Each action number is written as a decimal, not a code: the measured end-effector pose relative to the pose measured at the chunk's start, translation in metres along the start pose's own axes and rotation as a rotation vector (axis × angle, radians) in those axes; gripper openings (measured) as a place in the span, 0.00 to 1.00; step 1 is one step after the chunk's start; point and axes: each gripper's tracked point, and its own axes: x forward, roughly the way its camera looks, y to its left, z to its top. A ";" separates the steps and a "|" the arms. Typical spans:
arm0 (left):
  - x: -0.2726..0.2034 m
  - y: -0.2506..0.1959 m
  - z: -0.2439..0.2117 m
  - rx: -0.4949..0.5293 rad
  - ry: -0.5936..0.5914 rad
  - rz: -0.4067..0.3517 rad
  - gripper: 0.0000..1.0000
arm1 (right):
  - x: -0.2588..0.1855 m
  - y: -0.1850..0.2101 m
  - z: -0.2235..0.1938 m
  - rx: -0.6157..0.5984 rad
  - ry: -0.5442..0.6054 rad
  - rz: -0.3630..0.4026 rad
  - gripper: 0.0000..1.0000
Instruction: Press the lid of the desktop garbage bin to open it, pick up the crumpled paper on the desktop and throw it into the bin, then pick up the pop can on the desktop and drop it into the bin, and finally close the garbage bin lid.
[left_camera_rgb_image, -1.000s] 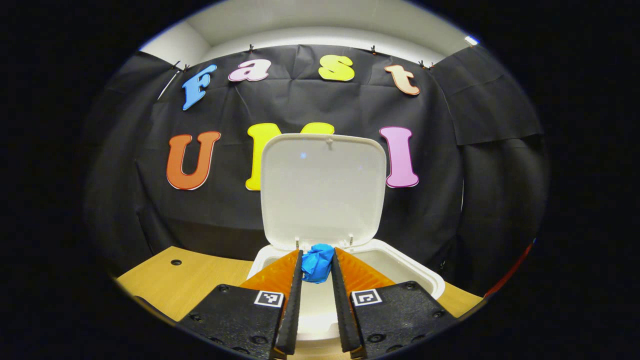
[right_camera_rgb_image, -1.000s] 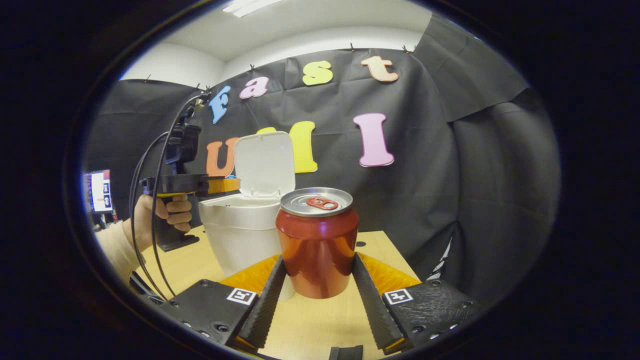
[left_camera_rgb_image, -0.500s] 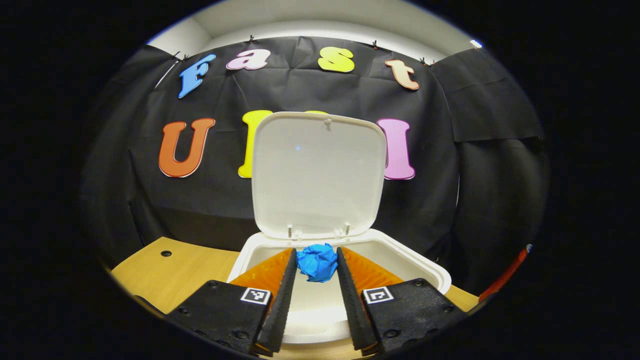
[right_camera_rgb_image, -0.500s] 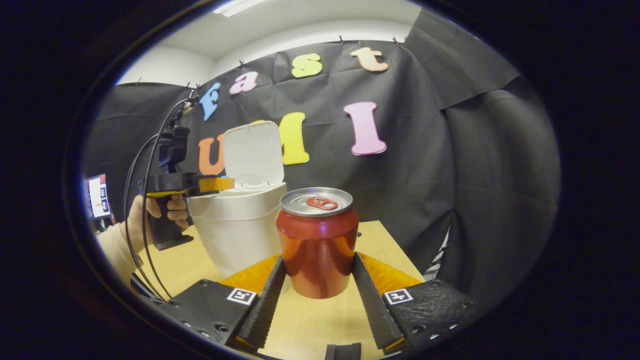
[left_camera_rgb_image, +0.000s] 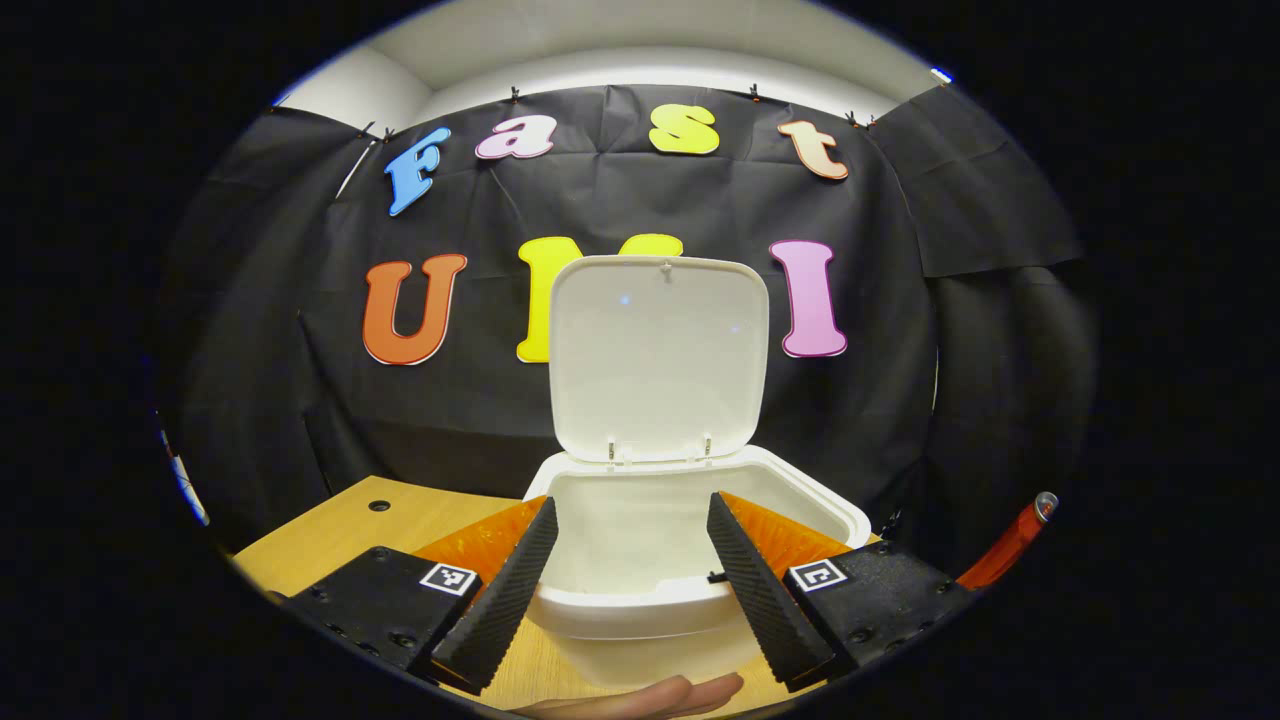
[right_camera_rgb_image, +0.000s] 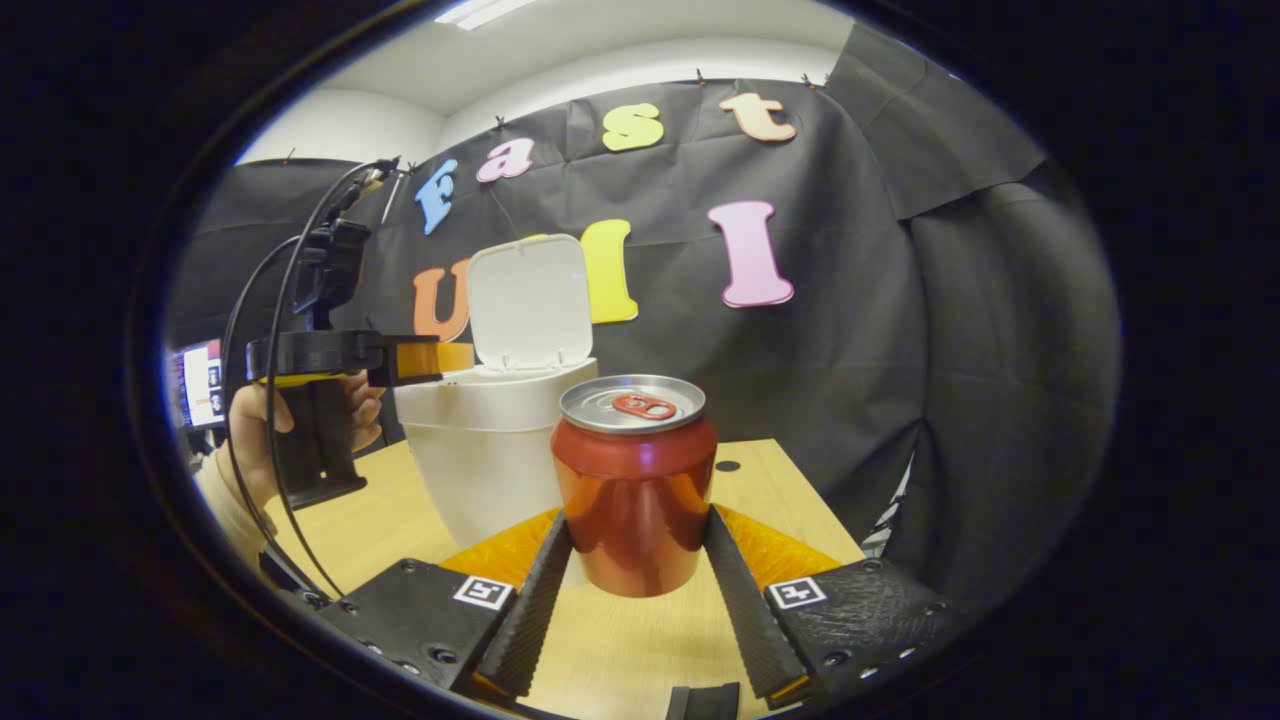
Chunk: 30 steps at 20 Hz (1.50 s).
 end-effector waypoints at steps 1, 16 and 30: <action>-0.007 0.007 -0.003 0.000 -0.003 0.013 0.97 | 0.000 0.002 0.002 -0.006 -0.002 -0.001 0.77; -0.089 0.086 -0.035 0.050 -0.050 0.096 0.98 | -0.007 0.084 0.015 -0.115 -0.021 0.008 0.77; -0.148 0.133 -0.031 0.012 -0.110 0.142 0.98 | -0.028 0.150 0.080 -0.116 -0.072 0.032 0.77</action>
